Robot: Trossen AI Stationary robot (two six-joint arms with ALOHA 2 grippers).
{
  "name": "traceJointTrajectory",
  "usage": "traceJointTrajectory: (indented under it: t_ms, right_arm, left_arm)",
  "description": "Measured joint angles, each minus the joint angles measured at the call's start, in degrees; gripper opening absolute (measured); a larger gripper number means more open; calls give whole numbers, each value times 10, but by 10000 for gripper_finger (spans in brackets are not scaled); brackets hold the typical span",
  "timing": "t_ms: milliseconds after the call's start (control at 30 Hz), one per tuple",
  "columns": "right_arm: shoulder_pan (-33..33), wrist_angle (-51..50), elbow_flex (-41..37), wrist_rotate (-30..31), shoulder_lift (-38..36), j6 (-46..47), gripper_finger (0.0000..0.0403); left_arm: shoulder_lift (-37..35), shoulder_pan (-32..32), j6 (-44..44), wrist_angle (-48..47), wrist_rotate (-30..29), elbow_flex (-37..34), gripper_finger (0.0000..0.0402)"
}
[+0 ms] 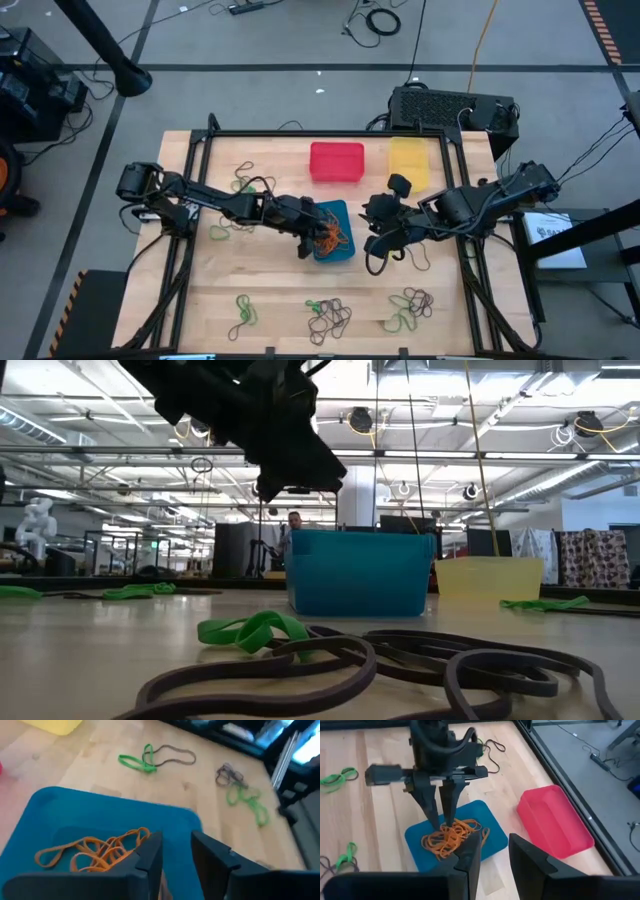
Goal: Sort rubber bands into baskets
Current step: Put the purple rubber band into the red bin
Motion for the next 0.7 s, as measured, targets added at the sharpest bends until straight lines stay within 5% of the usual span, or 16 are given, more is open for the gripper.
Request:
traceJointTrajectory:
  t_ms: [333, 500, 700]
  right_arm:
    - [-1, -17, -31, -114, 0, -36, 93]
    - [-1, 64, -93, -159, 0, -49, 93]
    - [1, 210, -157, -217, 0, -23, 93]
  left_arm:
    - [-29, -1, -176, -21, 82, 5, 109]
    - [-75, -25, -220, -96, 141, 5, 109]
    - [-127, -89, -215, -243, 123, 6, 109]
